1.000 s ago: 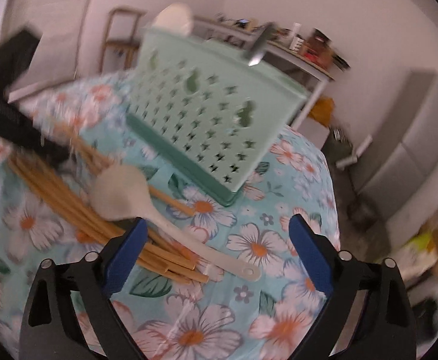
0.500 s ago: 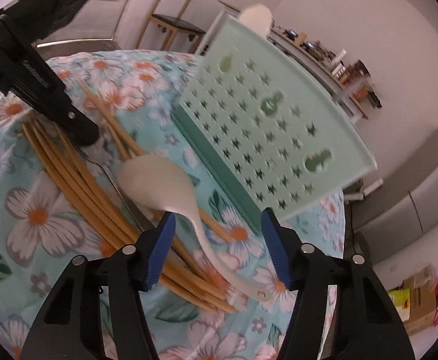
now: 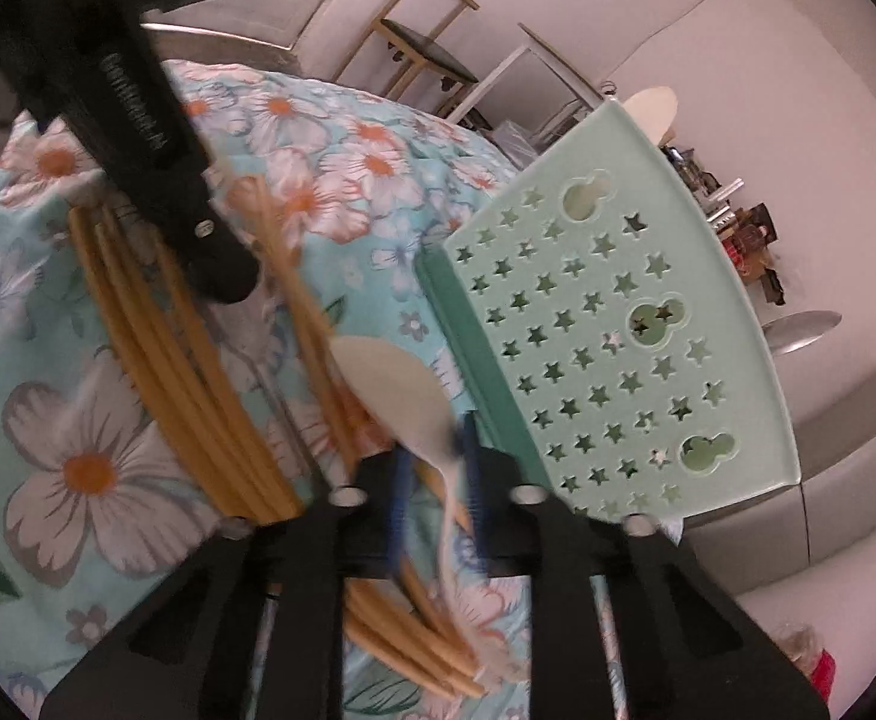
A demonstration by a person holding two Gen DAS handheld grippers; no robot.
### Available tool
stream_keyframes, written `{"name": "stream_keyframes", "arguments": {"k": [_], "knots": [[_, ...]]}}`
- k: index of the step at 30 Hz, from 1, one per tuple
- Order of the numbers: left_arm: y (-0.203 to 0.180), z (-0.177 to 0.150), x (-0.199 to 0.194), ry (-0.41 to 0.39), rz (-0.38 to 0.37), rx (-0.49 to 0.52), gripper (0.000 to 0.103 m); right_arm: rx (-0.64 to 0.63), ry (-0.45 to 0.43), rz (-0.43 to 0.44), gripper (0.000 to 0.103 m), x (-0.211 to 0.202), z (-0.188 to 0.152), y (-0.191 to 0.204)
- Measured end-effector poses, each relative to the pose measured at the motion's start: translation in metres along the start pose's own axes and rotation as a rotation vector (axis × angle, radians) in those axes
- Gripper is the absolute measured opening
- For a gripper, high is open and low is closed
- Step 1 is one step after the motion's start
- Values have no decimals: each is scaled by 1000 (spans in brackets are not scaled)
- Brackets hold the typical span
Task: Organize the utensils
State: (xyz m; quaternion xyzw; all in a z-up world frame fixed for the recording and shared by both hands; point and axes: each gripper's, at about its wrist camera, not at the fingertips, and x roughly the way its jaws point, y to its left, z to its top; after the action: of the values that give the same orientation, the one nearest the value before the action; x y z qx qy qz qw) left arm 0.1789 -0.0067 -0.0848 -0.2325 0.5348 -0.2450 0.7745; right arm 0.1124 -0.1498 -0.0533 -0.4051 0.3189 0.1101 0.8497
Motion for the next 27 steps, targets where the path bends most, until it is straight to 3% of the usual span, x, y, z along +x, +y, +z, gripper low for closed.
{"name": "stream_keyframes", "arguments": {"k": [6, 16, 20, 27], "knots": [[-1, 0, 0, -1, 1, 1, 10, 190, -39, 30, 4, -16, -1, -38], [-8, -4, 0, -41, 15, 38, 8, 834, -155, 283, 4, -44, -44, -130], [-23, -8, -9, -89, 39, 108, 6, 964, -207, 307, 4, -53, -59, -146], [-60, -16, -47, -195, 98, 286, 2, 1033, -273, 319, 4, -69, -69, -158]]}}
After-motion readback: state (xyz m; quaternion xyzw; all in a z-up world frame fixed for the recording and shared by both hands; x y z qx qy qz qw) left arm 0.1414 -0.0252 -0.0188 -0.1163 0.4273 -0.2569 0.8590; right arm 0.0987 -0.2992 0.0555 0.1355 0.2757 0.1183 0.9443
